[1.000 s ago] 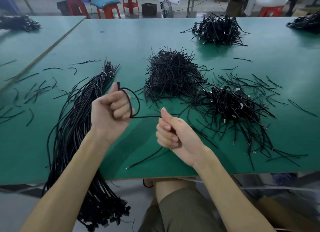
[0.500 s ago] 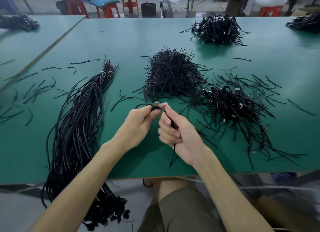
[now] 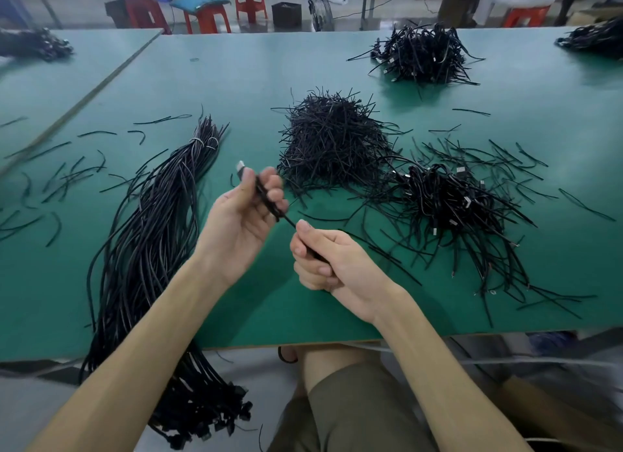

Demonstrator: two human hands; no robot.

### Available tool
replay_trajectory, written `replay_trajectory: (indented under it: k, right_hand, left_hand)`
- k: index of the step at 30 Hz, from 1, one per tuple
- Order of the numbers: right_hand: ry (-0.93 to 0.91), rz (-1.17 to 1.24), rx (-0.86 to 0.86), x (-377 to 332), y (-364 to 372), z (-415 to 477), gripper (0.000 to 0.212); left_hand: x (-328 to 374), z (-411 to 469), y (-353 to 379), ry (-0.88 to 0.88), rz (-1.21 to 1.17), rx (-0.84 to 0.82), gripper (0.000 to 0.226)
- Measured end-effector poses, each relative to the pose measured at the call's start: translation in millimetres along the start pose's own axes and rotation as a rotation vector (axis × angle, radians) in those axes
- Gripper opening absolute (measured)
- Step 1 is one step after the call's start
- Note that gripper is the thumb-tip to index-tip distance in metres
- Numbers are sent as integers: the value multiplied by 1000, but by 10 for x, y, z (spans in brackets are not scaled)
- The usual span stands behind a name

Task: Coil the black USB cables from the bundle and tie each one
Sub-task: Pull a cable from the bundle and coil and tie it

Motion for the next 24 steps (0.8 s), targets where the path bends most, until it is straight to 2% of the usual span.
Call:
replay_trajectory:
  k: [4,9,12,16,20,24]
  right_hand:
    - [17,-36,6,24,-2,18,34]
    - [-2,-49,8,51,1,24,36]
    - [-35,11,53,53,-6,41,34]
    - [-113,79,84,54,-8,50,29]
    - [-196,77,132,30,-16,34,31]
    - [-279,57,253,15,-50,35,24]
  left_hand:
    - [63,22,-38,-145,-323,96,41]
    - [162,-27,-50,-250,-590,24,23]
    - [185,-68,-47,-369,-679,-50,27]
    - [141,-166,31,-548,-574,-213,31]
    - [77,-126,26,-502,-334,-312,30]
    - [29,-93,19,-418,-112,-297,37]
Point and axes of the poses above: each hand's wrist, its own z-axis towards the middle knuckle, its own y-axis out of the palm, x = y × z, the point moved 2 cm from there along z, towards the middle knuckle, and after that the axes turned 15 degrees about y, right-handed, at the moved point
